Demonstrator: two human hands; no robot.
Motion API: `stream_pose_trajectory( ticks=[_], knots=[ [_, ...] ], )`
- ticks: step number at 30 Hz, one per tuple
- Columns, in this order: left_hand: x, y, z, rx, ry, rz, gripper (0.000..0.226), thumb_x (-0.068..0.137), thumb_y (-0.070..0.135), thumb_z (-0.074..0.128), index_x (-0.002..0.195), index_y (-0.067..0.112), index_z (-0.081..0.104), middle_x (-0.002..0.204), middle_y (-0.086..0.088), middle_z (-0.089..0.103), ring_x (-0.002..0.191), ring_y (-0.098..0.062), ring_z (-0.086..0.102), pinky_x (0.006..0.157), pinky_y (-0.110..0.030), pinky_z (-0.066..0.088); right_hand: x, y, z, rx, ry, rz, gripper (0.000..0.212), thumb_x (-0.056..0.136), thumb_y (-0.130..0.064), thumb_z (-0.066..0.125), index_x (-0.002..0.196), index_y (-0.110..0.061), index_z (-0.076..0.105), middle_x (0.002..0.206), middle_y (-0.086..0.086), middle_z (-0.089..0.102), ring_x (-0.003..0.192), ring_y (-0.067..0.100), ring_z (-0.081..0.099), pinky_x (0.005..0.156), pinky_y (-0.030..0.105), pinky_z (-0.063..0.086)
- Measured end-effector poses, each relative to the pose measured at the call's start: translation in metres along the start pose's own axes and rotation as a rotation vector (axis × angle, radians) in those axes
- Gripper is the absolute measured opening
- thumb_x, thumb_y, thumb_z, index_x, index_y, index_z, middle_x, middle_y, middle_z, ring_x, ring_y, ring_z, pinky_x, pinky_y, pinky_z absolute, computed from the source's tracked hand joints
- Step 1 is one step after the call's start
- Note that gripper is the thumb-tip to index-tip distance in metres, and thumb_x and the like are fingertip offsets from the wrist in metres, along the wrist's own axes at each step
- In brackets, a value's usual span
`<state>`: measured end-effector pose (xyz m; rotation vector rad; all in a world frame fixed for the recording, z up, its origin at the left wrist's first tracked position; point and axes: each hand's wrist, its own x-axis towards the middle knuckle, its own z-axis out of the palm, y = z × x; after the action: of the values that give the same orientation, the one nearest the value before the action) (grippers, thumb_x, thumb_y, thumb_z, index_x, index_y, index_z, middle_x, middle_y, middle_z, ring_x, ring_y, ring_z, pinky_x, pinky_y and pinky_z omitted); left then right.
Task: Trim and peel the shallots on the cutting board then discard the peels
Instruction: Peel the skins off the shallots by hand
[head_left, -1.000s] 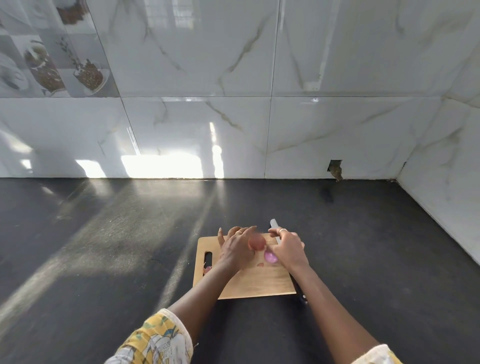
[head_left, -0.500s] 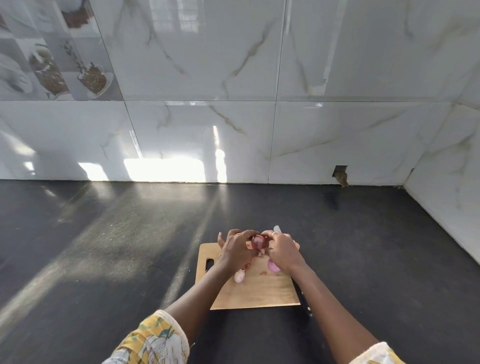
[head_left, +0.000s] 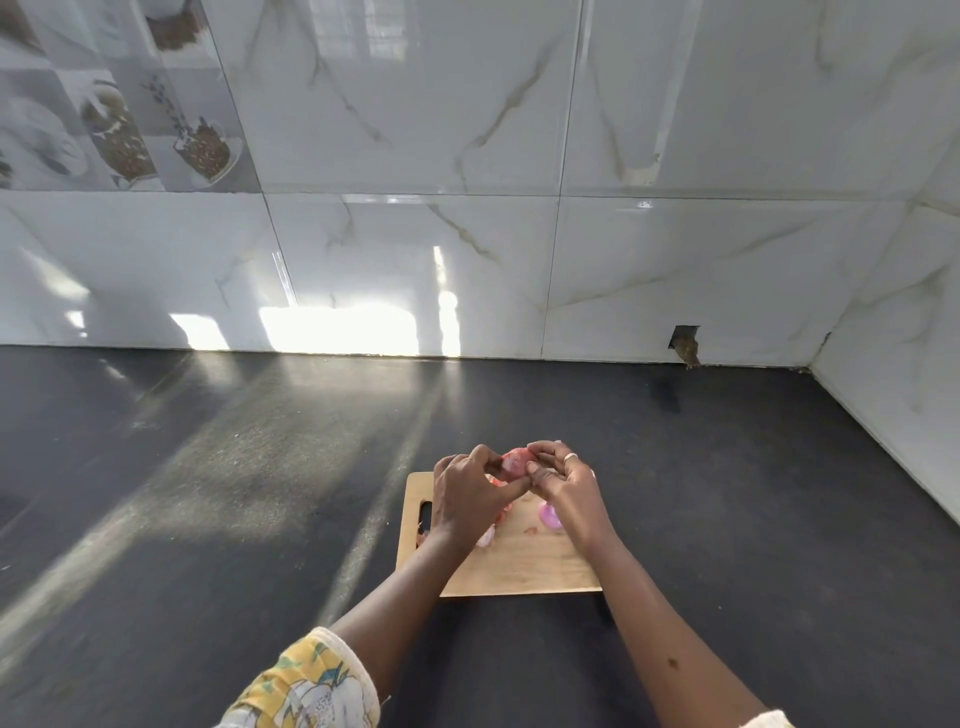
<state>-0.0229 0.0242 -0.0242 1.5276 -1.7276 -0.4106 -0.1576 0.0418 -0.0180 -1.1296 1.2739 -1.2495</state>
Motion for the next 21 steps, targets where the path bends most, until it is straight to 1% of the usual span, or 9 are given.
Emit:
stream_pose_trajectory(
  ticks=[1,3,6,9,11,12,14,16,21],
  knots=[
    [-0.002,0.001,-0.002,-0.002,-0.005,-0.016,0.056,0.057,0.07,0.05,0.079,0.02,0.063,0.077,0.009,0.07,0.081,-0.01,0.063,0.089,-0.025,0.033,-0.002,0.001,0.001,0.092,-0.007,0.036,0.02,0.089,-0.003,0.061,0.108,-0.011,0.059,0.109,0.007,0.067,0.104,0.02,0.065,0.088,0.028,0.054],
    [-0.006,-0.001,-0.005,0.018,-0.02,-0.043,0.052,0.06,0.067,0.049,0.079,0.021,0.062,0.079,0.009,0.069,0.084,-0.011,0.061,0.089,-0.024,0.032,-0.005,0.003,0.005,0.21,-0.032,0.099,0.029,0.084,-0.002,0.067,0.111,-0.007,0.058,0.111,0.01,0.065,0.104,0.024,0.065,0.09,0.036,0.054],
    [-0.013,-0.008,-0.006,0.019,-0.037,-0.078,0.039,0.067,0.057,0.057,0.084,0.022,0.063,0.084,0.008,0.07,0.091,-0.014,0.061,0.091,-0.027,0.036,-0.008,0.006,0.011,0.254,-0.037,0.151,0.038,0.08,0.001,0.069,0.114,-0.004,0.055,0.113,0.015,0.063,0.102,0.027,0.065,0.082,0.035,0.056],
    [-0.019,-0.011,-0.01,-0.021,-0.098,-0.058,0.053,0.06,0.065,0.057,0.09,0.021,0.066,0.086,0.008,0.071,0.091,-0.015,0.062,0.088,-0.033,0.045,-0.012,0.007,0.016,0.308,0.004,0.164,0.034,0.079,0.003,0.07,0.109,-0.005,0.056,0.107,0.015,0.065,0.095,0.03,0.067,0.072,0.033,0.056],
    [-0.021,-0.013,-0.013,-0.024,-0.153,-0.02,0.066,0.058,0.072,0.052,0.098,0.022,0.067,0.092,0.007,0.072,0.093,-0.013,0.062,0.087,-0.033,0.047,-0.014,0.007,0.017,0.334,0.031,0.162,0.031,0.079,0.003,0.07,0.104,-0.01,0.058,0.102,0.011,0.067,0.094,0.029,0.068,0.071,0.033,0.056],
    [-0.022,-0.015,-0.014,-0.041,-0.175,-0.011,0.067,0.06,0.073,0.053,0.102,0.023,0.067,0.097,0.007,0.071,0.096,-0.012,0.062,0.086,-0.033,0.048,-0.014,0.009,0.017,0.342,0.043,0.158,0.03,0.079,0.003,0.07,0.103,-0.011,0.058,0.101,0.01,0.068,0.093,0.028,0.068,0.071,0.032,0.056],
    [-0.026,-0.018,-0.016,-0.153,-0.207,-0.029,0.057,0.07,0.065,0.06,0.107,0.023,0.067,0.104,0.005,0.07,0.098,-0.011,0.062,0.086,-0.031,0.05,-0.015,0.011,0.017,0.337,0.063,0.154,0.03,0.079,0.004,0.07,0.103,-0.013,0.06,0.103,0.01,0.067,0.096,0.027,0.067,0.076,0.033,0.056],
    [-0.028,-0.019,-0.016,-0.261,-0.214,-0.069,0.041,0.078,0.048,0.066,0.11,0.022,0.067,0.106,0.004,0.07,0.095,-0.01,0.064,0.085,-0.031,0.052,-0.016,0.014,0.018,0.297,0.075,0.134,0.034,0.078,0.003,0.07,0.107,-0.011,0.06,0.107,0.012,0.066,0.101,0.026,0.066,0.081,0.035,0.056],
    [-0.029,-0.017,-0.019,-0.355,-0.199,-0.123,0.021,0.084,0.032,0.066,0.104,0.026,0.072,0.1,0.008,0.073,0.089,0.002,0.065,0.082,-0.025,0.053,-0.019,0.021,0.019,0.184,0.076,0.092,0.04,0.073,-0.005,0.079,0.108,-0.016,0.064,0.108,0.007,0.067,0.104,0.02,0.065,0.089,0.038,0.055]
  ],
)
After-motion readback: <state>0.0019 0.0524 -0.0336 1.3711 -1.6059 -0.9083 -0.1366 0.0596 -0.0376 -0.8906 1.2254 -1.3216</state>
